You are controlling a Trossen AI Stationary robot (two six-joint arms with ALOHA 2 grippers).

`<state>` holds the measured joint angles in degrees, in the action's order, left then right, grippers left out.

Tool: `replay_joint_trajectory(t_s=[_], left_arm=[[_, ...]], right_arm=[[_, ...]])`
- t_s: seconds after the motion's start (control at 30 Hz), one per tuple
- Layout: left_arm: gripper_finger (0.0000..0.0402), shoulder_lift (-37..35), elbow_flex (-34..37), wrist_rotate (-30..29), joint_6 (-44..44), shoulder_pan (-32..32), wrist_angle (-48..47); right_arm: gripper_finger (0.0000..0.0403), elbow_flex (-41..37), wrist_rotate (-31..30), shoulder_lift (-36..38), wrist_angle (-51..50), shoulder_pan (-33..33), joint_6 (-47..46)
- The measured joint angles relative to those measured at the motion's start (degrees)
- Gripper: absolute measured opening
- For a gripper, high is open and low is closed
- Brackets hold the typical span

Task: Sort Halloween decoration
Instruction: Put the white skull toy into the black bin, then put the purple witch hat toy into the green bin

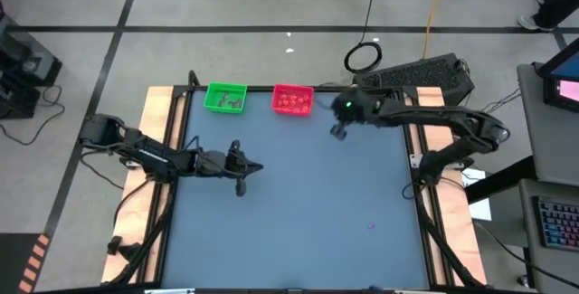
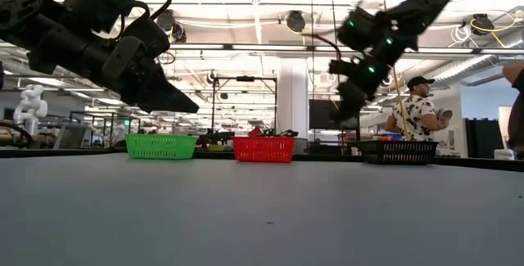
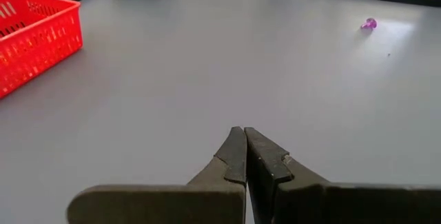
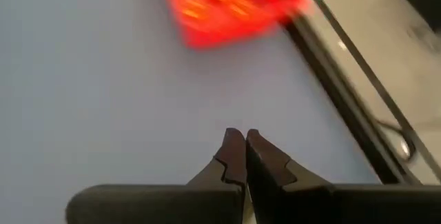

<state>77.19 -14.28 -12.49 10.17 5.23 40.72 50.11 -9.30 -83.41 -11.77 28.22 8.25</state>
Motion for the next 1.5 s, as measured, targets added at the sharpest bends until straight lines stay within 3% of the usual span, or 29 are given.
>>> replay_joint_trajectory(t_s=[0.27,0.7,0.87,1.27,1.4,1.5], left_arm=[[0.0,0.0,0.0,0.0,0.0,0.0,1.0],[0.0,0.0,0.0,0.4,0.0,0.0,0.8],[0.0,0.0,0.0,0.5,0.0,0.0,0.7],[0.0,0.0,0.0,0.4,0.0,0.0,0.8],[0.0,0.0,0.0,0.5,0.0,0.0,0.8],[0.0,0.0,0.0,0.5,0.0,0.0,0.8]], right_arm=[[0.0,-5.4,-1.8,1.8,0.3,14.7,-2.5],[0.0,-5.5,-4.0,-1.4,0.4,25.2,-4.5],[0.0028,-5.5,-4.2,-4.4,0.0,25.9,-6.1],[0.0185,-0.1,-4.3,2.7,-12.7,23.3,-6.1],[0.0196,1.5,-4.2,7.8,-19.0,20.4,-6.2],[0.0182,1.7,-4.2,12.2,-23.5,16.9,-8.6]])
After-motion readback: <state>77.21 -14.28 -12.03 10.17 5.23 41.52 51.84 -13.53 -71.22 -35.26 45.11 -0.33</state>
